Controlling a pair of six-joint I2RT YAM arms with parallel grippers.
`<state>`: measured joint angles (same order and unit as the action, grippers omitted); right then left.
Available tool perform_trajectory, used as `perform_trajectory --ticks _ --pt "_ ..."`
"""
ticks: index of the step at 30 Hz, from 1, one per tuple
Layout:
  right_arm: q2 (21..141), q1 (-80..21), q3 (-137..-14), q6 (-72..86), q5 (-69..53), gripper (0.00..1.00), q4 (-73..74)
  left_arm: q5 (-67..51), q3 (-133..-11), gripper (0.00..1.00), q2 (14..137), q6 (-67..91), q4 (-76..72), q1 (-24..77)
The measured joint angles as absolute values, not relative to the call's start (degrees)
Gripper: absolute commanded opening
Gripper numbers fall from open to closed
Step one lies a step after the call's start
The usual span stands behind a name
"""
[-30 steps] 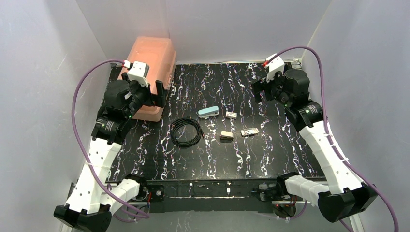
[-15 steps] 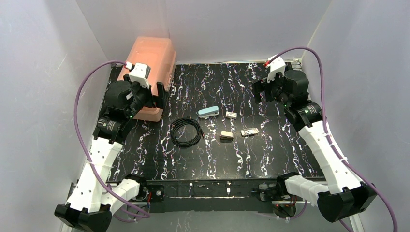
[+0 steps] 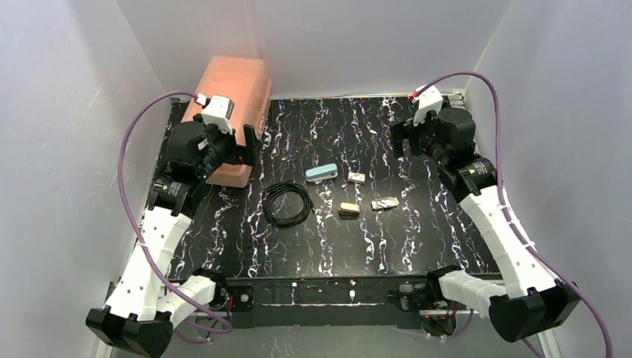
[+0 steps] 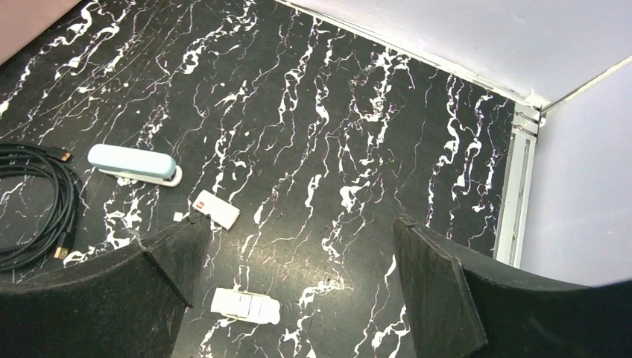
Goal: Load the staples into the stapler
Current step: Reset both arms
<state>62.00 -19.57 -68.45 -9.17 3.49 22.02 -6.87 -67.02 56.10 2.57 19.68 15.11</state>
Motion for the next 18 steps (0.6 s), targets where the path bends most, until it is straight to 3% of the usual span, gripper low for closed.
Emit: perform_trajectory --ticks 18 --pt "62.4 -19.5 -68.2 -9.2 5.8 0.99 22.9 -9.6 -67.2 0.98 56.9 3.0 19.7 14.7"
